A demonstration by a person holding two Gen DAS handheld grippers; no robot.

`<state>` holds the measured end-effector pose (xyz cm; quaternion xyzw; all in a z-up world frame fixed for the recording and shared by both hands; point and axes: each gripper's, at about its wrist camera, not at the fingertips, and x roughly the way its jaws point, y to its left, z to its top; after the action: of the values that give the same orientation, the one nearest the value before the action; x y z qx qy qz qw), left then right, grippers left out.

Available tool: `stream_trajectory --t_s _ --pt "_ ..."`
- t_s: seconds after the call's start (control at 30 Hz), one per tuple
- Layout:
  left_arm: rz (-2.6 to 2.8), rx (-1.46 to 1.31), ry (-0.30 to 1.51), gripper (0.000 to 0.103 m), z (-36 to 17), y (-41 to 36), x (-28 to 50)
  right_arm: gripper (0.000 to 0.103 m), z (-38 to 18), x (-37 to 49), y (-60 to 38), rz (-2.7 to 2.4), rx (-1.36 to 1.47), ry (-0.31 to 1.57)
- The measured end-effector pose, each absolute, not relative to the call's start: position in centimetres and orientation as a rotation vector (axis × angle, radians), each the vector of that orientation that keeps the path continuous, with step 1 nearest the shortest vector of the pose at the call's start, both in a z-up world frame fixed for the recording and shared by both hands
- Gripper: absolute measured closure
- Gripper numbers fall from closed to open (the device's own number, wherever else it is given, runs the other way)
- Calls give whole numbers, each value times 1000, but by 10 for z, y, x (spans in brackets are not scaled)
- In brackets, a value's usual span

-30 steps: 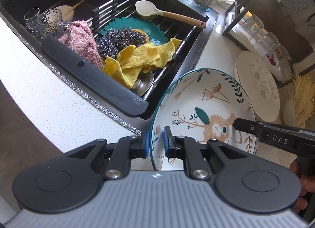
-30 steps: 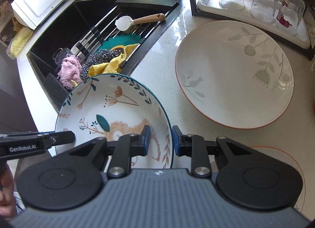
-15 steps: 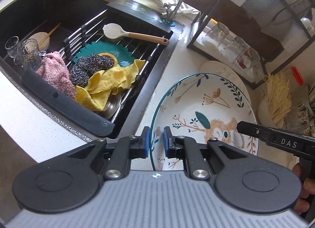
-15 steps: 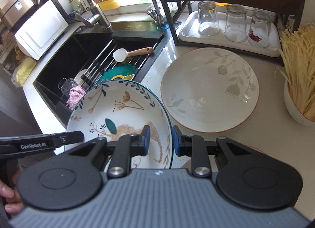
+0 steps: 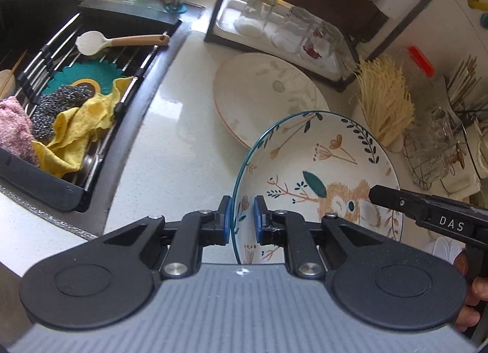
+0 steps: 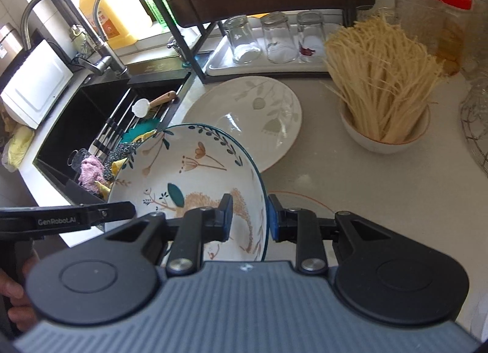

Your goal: Organize plates and bowls

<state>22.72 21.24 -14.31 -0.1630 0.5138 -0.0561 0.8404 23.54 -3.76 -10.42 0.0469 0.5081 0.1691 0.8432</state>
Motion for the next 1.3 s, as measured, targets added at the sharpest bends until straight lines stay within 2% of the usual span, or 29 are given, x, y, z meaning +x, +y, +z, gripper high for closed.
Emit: stream_trajectory --t_s 0.23,0.47,1.3 --pt "-225 -243 1158 86 -157 158 237 76 -118 213 -90 243 149 1107" --pt "-247 -157 1181 85 -163 125 248 76 -128 201 -109 178 75 1117" --pt "-172 -92 1224 84 -176 125 253 75 -154 211 -104 234 21 1118"
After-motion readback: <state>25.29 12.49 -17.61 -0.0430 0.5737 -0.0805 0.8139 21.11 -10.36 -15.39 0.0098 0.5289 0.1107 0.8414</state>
